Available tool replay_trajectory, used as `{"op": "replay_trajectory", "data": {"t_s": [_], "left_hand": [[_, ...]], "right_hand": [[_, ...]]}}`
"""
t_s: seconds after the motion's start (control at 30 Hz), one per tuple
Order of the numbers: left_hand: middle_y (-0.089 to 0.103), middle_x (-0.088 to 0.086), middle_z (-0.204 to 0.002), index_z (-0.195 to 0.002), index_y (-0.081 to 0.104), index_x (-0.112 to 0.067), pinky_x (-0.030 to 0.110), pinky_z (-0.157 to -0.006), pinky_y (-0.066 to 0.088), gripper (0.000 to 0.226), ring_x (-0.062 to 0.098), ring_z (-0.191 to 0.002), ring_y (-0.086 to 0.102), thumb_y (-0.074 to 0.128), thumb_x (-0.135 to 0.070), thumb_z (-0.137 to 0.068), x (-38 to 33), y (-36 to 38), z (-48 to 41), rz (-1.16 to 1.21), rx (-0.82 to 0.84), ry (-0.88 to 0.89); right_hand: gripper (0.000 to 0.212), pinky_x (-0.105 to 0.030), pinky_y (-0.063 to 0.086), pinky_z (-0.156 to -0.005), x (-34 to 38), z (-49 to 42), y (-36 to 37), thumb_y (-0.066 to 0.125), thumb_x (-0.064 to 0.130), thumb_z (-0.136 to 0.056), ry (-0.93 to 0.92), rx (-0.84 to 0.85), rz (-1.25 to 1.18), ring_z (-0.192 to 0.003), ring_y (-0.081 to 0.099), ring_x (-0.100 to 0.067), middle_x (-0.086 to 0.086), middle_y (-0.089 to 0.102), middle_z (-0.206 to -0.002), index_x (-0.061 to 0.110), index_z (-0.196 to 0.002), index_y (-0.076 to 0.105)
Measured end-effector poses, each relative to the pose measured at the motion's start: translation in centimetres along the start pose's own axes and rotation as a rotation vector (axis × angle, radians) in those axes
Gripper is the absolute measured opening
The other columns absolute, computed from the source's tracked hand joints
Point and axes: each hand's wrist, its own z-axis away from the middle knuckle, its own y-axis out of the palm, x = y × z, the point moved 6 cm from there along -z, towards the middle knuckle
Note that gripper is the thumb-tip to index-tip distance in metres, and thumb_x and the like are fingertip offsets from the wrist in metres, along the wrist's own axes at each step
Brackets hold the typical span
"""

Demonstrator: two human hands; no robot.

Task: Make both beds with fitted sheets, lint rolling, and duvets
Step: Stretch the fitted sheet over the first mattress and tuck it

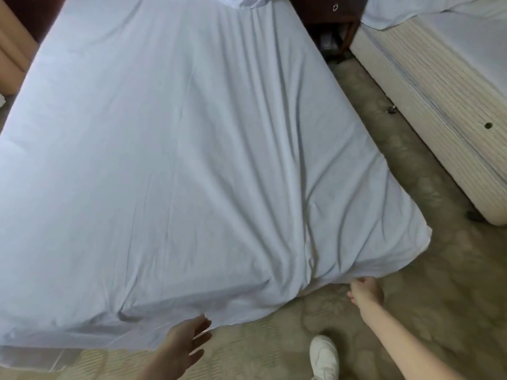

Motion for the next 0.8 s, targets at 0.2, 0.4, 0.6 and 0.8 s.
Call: {"op": "replay_trajectory", "data": {"t_s": [0.2, 0.4, 0.6, 0.8], "left_hand": [[0.064, -0.003, -0.091, -0.088, 0.06, -0.014, 0.032, -0.081, 0.038, 0.015, 0.012, -0.081, 0.059, 0.052, -0.024, -0.097, 0.8, 14.1, -1.0, -0.003, 0.038, -0.013], [0.058, -0.002, -0.079, -0.079, 0.055, -0.014, 0.028, -0.064, 0.036, 0.023, 0.011, -0.072, 0.057, 0.051, -0.027, -0.097, 1.5, 24.9, -2.0, 0.044, -0.053, 0.01], [0.056, 0.001, -0.075, -0.078, 0.049, -0.012, 0.027, -0.061, 0.036, 0.016, 0.011, -0.065, 0.054, 0.049, -0.015, -0.095, 0.9, 26.3, -2.6, 0.216, -0.294, 0.064], [0.055, 0.001, -0.073, -0.074, 0.048, -0.014, 0.025, -0.056, 0.028, 0.01, 0.014, -0.064, 0.053, 0.053, -0.011, -0.082, 0.2, 25.2, -1.1, 0.23, -0.343, 0.103]], "right_hand": [[0.011, -0.037, 0.045, -0.07, 1.4, -9.9, -6.0, 0.052, 0.016, -0.093, -0.003, -0.026, -0.065, -0.082, 0.057, -0.03, -0.014, 0.058, -0.088, 0.007, -0.089, 0.05], [0.016, -0.038, 0.048, -0.073, 1.7, -19.6, -12.8, 0.053, 0.015, -0.088, 0.026, -0.078, -0.077, -0.082, 0.056, -0.029, -0.014, 0.056, -0.095, 0.008, -0.101, 0.051], [0.044, -0.042, 0.054, -0.082, 4.3, -25.0, -15.0, 0.05, 0.026, -0.097, -0.001, 0.086, -0.011, -0.1, 0.062, -0.032, -0.012, 0.058, -0.126, 0.018, -0.139, 0.041], [0.025, -0.03, 0.047, -0.056, 3.7, -25.9, -13.3, 0.047, 0.02, -0.099, 0.003, 0.23, -0.012, -0.063, 0.054, -0.021, -0.014, 0.056, -0.09, 0.005, -0.118, 0.05]]}}
